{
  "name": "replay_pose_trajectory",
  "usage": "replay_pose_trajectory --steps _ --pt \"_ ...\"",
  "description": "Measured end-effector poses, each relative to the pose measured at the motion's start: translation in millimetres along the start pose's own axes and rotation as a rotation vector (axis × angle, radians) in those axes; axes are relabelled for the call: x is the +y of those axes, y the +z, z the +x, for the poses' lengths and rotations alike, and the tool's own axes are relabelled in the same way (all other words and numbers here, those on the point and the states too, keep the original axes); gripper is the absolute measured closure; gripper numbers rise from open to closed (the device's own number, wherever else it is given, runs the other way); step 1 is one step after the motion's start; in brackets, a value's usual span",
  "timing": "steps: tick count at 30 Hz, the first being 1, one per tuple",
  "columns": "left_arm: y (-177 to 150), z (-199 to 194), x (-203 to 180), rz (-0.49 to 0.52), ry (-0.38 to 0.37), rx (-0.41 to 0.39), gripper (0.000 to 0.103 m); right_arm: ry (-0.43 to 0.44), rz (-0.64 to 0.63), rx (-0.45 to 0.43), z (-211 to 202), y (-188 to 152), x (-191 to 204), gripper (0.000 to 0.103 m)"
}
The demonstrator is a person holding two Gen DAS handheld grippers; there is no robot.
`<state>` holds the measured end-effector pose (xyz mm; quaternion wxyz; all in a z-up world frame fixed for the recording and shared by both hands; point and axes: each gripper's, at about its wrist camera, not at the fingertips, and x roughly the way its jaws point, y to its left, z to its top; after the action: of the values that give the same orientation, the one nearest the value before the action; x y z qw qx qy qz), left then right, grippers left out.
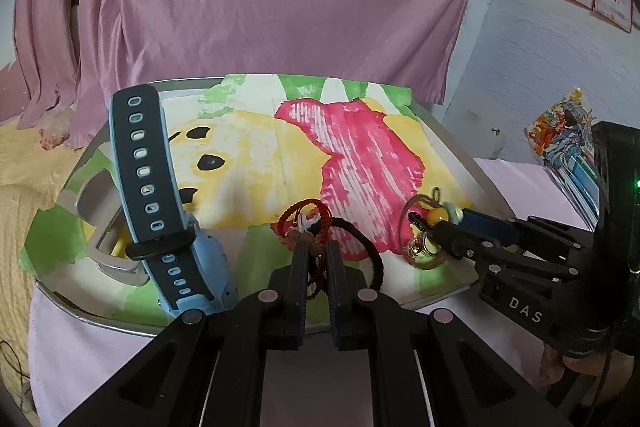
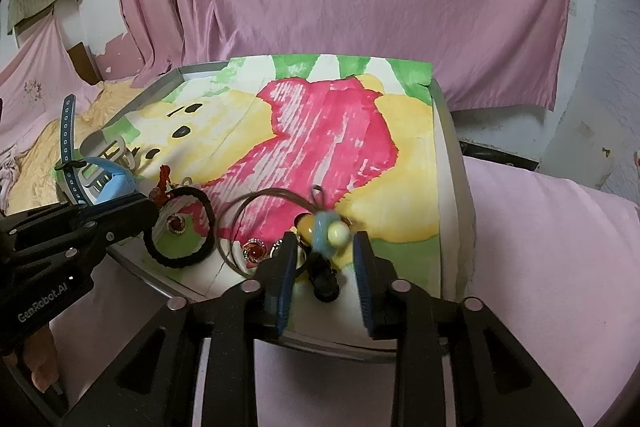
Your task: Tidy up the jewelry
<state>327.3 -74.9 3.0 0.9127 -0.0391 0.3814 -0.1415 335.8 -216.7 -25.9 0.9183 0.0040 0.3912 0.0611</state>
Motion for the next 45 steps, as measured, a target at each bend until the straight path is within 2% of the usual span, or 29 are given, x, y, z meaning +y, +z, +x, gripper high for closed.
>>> replay_pose_trajectory --steps 1,2,4,6,8,9,11,12,14,17,20,22,24,31,45 --pt "-0.2 -0.3 -0.4 0.003 0.002 0.0 0.093 0.001 0.003 -0.002 -1.4 -0.5 -0.8 0.066" --pt "-0.4 -0.9 -0.6 0.005 0.005 -0.001 0.089 0.004 0.009 -0.011 -3.6 -1.4 -1.3 0.063" --pt "-1.4 -3.5 -0.8 0.004 0.005 -0.008 0.079 0.004 0.014 -0.021 -7.6 -3.4 -2.6 0.062" --pt "-2.2 -9.5 -0.4 0.002 0.0 -0.028 0.063 0.002 0.016 -0.044 -14.3 -7.0 -2.4 0.062" --pt "-3.0 -17.1 -0.4 -0.002 -0.006 -0.057 0.056 0.007 0.025 -0.068 -21.2 -10.4 -3.6 0.062" --pt "-3.7 -21.9 -0.6 -0.003 -0.007 -0.071 0.055 0.008 0.033 -0.08 -24.9 -12.0 -4.9 0.061" --pt "-6.5 -31.5 -1.1 -0.002 0.002 -0.095 0.052 0.014 0.058 -0.119 -35.1 -17.4 -6.8 0.054" --pt "-8.2 -35.9 -0.7 -0.004 0.007 -0.107 0.047 0.019 0.068 -0.136 -40.1 -19.9 -8.1 0.049" --pt "-13.5 -47.1 1.0 -0.011 0.016 -0.136 0.04 0.023 0.077 -0.171 -49.9 -24.2 -8.5 0.046" --pt "-22.6 -64.3 4.8 -0.024 0.035 -0.183 0.031 0.02 0.08 -0.237 -67.7 -34.9 -5.0 0.036" --pt "-33.7 -80.3 9.8 -0.043 0.06 -0.227 0.018 0.03 0.096 -0.293 -82.9 -45.1 -2.8 0.024" --pt "-40.8 -89.4 13.1 -0.052 0.072 -0.252 0.014 0.033 0.106 -0.319 -90.1 -50.6 -1.7 0.014" --pt "-49.3 -98.4 15.5 -0.055 0.089 -0.275 0.008 0.04 0.114 -0.352 -99.6 -58.7 1.0 0.012" --pt "-79.7 -133.6 23.9 -0.071 0.13 -0.368 0.001 0.049 0.114 -0.454 -133.2 -84.8 11.5 0.003" --pt "-138.1 -203.9 19.7 -0.04 0.195 -0.452 0.001 0.032 0.125 -0.534 -198.8 -153.7 30.4 0.002"
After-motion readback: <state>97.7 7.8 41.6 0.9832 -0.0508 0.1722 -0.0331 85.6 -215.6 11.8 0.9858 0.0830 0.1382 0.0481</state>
